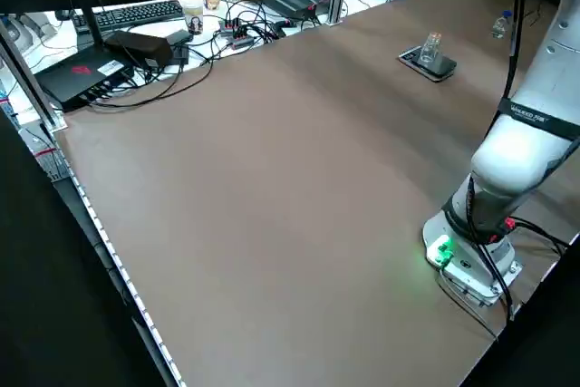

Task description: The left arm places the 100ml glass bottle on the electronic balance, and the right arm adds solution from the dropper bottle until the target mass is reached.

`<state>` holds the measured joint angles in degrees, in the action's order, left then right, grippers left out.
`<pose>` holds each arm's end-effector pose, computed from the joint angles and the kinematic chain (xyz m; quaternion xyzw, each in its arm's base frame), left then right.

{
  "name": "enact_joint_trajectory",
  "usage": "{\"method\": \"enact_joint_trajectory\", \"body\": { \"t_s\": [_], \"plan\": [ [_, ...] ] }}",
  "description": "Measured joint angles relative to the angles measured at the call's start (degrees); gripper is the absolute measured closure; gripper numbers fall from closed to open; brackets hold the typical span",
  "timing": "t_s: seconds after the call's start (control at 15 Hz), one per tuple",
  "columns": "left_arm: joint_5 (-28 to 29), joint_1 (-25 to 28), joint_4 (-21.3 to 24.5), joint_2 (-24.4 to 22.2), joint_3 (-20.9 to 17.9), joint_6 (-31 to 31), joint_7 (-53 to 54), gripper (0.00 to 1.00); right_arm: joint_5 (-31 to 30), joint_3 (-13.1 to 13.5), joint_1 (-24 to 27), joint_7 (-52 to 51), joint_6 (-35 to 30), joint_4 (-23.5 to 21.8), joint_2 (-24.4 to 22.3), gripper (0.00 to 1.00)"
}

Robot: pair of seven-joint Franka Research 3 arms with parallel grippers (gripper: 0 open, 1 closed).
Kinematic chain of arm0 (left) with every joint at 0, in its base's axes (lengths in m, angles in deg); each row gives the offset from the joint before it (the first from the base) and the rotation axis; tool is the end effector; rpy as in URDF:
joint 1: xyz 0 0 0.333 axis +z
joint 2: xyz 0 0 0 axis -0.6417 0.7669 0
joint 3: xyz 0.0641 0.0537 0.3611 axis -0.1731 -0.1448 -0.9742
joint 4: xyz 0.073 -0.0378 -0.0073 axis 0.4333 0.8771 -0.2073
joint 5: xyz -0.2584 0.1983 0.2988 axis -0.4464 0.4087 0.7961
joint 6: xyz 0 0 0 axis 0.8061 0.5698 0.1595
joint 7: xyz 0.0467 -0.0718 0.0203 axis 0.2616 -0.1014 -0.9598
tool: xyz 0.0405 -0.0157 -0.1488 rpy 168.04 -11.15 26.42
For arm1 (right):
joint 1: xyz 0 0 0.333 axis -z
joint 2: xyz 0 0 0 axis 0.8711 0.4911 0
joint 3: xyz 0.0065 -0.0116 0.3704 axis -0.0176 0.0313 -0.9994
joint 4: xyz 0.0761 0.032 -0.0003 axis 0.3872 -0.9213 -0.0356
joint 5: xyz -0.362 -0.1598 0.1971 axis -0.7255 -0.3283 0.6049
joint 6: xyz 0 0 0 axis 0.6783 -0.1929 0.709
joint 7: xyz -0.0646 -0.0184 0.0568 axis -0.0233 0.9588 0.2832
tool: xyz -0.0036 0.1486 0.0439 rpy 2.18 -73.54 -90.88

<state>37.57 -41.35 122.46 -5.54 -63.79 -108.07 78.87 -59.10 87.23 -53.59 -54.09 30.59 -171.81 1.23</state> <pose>0.6393 -0.0405 0.6179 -0.9991 0.0180 0.0326 0.0182 0.5709 -0.0970 0.3713 -0.9942 0.0587 0.0682 0.0586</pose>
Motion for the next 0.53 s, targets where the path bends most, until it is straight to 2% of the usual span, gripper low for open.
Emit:
{"method": "enact_joint_trajectory", "body": {
  "t_s": [0.53],
  "plan": [
    [0.0,0.0,0.0,0.0,0.0,0.0,0.0,0.00,0.0,0.0,0.0,0.0,-3.9,3.0,-0.2,0.89]
  ]
}}
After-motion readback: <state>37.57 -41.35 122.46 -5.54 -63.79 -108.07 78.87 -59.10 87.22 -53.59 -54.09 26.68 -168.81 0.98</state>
